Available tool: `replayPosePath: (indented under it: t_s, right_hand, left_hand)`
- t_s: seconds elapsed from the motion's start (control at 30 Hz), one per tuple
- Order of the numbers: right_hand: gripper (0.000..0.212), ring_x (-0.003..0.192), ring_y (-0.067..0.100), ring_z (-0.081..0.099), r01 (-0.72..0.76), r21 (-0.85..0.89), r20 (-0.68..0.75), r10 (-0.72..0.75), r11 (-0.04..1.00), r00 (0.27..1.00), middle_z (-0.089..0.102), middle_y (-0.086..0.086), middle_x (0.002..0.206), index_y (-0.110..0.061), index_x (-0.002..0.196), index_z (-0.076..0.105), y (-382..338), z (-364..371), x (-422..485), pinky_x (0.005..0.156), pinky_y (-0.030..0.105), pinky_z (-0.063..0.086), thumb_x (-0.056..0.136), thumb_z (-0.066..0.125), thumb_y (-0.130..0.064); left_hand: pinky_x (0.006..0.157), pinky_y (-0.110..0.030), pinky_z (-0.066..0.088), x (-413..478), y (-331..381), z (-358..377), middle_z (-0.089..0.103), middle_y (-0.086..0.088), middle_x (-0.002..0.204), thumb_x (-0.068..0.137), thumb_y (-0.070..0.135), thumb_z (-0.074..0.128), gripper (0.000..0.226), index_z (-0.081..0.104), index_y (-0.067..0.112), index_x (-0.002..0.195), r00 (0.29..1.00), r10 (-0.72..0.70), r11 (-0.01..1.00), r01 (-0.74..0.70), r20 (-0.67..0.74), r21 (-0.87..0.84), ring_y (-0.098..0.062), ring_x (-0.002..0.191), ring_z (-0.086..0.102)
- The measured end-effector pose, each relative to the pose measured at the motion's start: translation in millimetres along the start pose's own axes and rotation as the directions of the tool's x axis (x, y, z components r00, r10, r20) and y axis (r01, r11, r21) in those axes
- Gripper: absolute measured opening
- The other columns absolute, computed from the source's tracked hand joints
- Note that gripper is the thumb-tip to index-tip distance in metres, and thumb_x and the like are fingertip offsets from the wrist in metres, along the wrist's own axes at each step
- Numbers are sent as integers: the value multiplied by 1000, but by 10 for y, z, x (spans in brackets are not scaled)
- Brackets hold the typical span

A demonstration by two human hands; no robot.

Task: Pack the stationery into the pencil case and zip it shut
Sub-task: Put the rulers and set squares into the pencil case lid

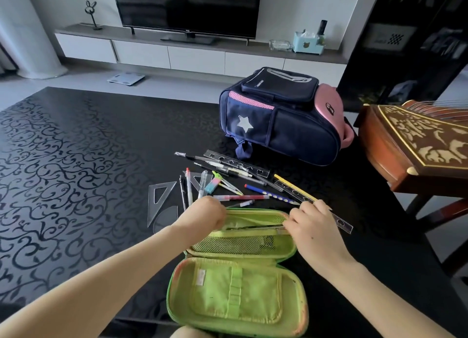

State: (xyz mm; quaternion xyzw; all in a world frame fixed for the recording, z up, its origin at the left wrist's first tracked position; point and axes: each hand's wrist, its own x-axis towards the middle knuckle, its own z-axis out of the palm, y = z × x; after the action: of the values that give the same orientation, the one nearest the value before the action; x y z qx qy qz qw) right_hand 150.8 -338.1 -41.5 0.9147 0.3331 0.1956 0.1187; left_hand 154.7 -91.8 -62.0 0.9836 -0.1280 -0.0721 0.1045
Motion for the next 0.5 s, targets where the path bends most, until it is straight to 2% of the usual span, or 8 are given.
replayPosePath:
  t_s: [0.07, 0.13, 0.17, 0.27, 0.33, 0.4, 0.43, 0.5]
  right_hand:
    - [27, 57, 22, 45, 21, -1, 59, -21, 1000, 998, 50, -2, 52, -14, 49, 58, -139, -29, 84, 62, 33, 35, 51, 78, 3]
    - [32, 53, 21, 43, 44, 31, 93, -47, 999, 995, 47, -1, 47, -12, 44, 54, -320, -88, 203, 59, 30, 38, 45, 84, 0]
    - [32, 51, 20, 43, 69, 57, 89, -74, 996, 993, 47, -1, 45, -13, 42, 54, -410, -106, 266, 58, 29, 41, 45, 84, -1]
    - [25, 51, 19, 48, 161, 91, 93, -169, 983, 981, 53, -4, 43, -16, 42, 60, -636, -97, 414, 60, 27, 44, 51, 81, -8]
    - [18, 58, 20, 52, 206, 112, 117, -219, 972, 969, 58, -4, 48, -18, 48, 65, -690, -70, 470, 68, 31, 45, 57, 80, -12]
    - [10, 71, 22, 50, 184, 203, 182, -222, 962, 958, 63, -2, 63, -19, 64, 71, -640, -74, 511, 77, 37, 41, 73, 71, -15]
    - [15, 73, 21, 46, 145, 272, 214, -207, 951, 955, 64, -3, 68, -21, 70, 72, -577, -72, 543, 76, 36, 36, 81, 64, -18]
    - [28, 64, 17, 39, 28, 395, 125, -84, 918, 989, 61, -6, 61, -23, 62, 68, -445, -93, 677, 66, 31, 31, 87, 54, -19]
  left_hand:
    - [72, -24, 44, -10, -14, -43, 51, -9, 71, 78, -2, 45, 19, 50, 11, 64, 997, -39, 995, 32, -68, -96, -23, 64, 43]
    - [75, -11, 33, -54, -44, -35, 58, -11, 73, 80, -2, 48, 19, 56, 5, 65, 992, -48, 989, 31, -117, -147, -24, 68, 52]
    - [76, -9, 31, -81, -37, -40, 60, -10, 75, 82, 0, 51, 16, 60, 3, 68, 989, -26, 989, 4, -143, -150, -23, 70, 54]
    - [76, -23, 44, -107, -84, -35, 58, -5, 78, 79, 0, 57, 11, 66, 4, 74, 986, 72, 984, -95, -151, -150, -20, 73, 55]
    - [75, -31, 48, -115, -125, -55, 59, -5, 83, 79, -1, 57, 12, 67, 6, 77, 984, 116, 984, -132, -136, -121, -21, 77, 55]
    - [78, -34, 49, -127, -165, -54, 59, -3, 90, 83, 3, 55, 14, 67, 10, 84, 985, 136, 986, -145, -109, -79, -21, 85, 55]
    - [83, -33, 47, -134, -167, -48, 59, -3, 95, 86, 8, 54, 14, 67, 12, 91, 985, 142, 987, -148, -97, -56, -20, 91, 54]
    - [92, -26, 41, -155, -187, -19, 58, -1, 107, 92, 20, 49, 21, 63, 16, 108, 988, 139, 989, -142, -74, -45, -16, 103, 50]
